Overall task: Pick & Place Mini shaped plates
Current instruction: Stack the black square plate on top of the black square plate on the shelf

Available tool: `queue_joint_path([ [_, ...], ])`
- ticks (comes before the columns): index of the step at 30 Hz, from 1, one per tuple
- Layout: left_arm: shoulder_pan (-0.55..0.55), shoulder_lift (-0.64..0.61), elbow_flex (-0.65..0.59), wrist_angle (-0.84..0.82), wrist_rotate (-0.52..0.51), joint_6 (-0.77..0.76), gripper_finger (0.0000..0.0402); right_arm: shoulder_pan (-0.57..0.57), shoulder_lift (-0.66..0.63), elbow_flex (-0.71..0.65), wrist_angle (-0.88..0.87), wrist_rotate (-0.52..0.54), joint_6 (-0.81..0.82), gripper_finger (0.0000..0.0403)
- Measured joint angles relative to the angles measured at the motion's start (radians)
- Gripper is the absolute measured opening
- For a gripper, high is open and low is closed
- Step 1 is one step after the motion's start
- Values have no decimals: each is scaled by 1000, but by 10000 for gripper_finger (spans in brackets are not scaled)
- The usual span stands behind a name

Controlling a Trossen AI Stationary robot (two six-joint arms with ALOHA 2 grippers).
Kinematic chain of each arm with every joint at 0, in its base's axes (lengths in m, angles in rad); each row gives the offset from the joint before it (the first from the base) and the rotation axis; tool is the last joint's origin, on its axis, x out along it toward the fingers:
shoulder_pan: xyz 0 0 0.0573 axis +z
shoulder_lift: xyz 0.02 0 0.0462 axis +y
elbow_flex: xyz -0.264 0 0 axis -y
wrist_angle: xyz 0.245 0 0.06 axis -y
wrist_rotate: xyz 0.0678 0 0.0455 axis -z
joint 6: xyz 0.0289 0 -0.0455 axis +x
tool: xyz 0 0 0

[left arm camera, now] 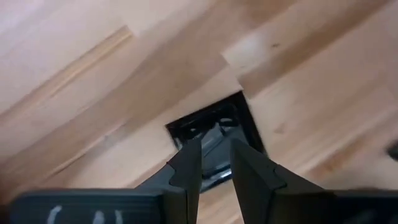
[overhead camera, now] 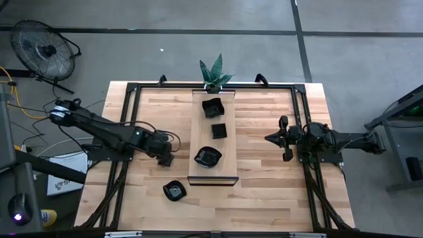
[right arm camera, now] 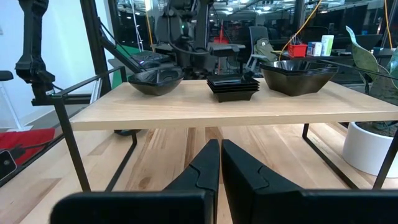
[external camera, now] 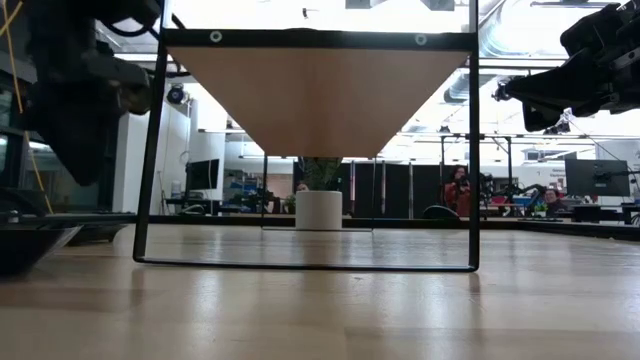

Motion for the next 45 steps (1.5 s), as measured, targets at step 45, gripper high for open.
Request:
queue_joint_path([
  [45,20,92,-132,143,88,-247,81,0,0,0,0,0,0,12],
])
